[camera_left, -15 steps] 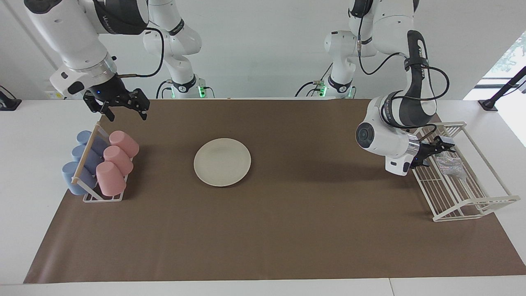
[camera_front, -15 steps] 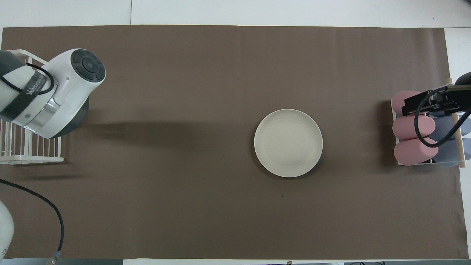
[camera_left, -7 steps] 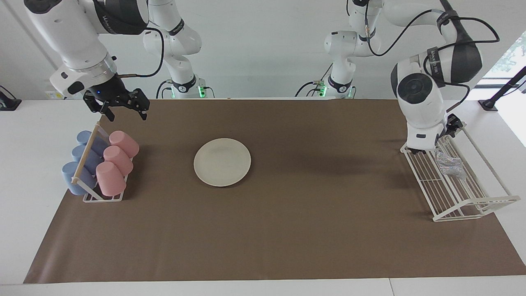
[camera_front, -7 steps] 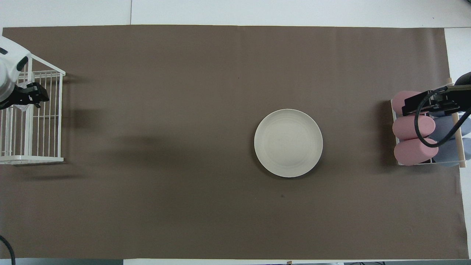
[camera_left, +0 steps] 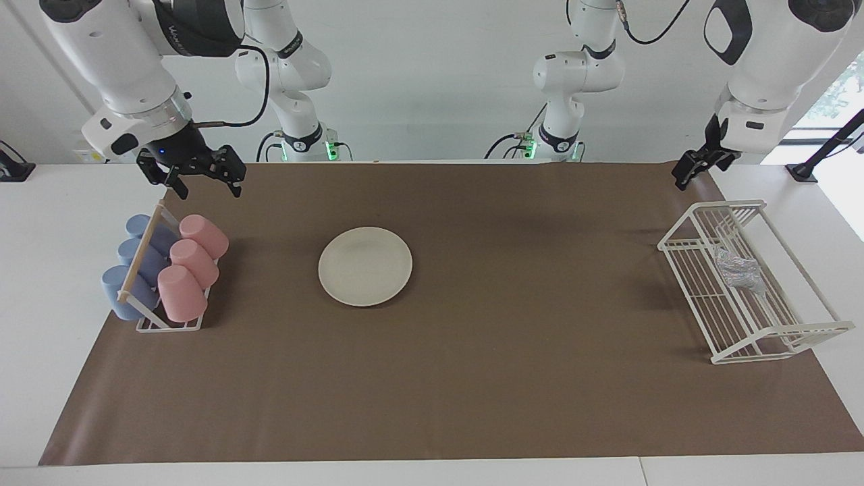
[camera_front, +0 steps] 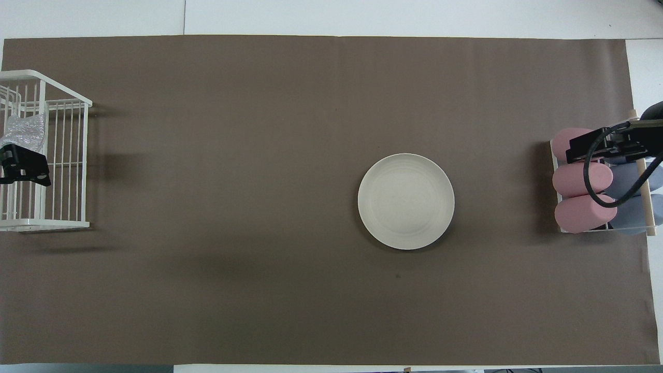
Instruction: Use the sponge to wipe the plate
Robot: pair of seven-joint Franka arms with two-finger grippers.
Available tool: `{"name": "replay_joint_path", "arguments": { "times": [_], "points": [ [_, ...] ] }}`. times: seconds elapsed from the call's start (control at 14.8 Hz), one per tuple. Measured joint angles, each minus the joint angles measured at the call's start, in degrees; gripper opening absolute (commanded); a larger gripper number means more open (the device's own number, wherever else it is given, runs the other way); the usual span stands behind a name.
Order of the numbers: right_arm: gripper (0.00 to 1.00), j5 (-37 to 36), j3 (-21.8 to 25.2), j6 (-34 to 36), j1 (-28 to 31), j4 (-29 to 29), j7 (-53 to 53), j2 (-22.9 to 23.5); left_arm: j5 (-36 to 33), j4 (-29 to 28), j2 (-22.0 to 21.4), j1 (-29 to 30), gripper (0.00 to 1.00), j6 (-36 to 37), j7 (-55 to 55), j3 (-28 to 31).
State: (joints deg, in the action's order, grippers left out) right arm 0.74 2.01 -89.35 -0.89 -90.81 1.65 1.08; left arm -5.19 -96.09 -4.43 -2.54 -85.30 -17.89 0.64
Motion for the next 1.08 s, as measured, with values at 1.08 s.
{"name": "replay_joint_path", "arguments": {
  "times": [1.08],
  "points": [
    [1.0,0.0,0.0,0.0,0.0,0.0,0.0,0.0,3.2,9.2,5.2,0.6,1.0,3.0,9.1,-2.3]
  ]
}}
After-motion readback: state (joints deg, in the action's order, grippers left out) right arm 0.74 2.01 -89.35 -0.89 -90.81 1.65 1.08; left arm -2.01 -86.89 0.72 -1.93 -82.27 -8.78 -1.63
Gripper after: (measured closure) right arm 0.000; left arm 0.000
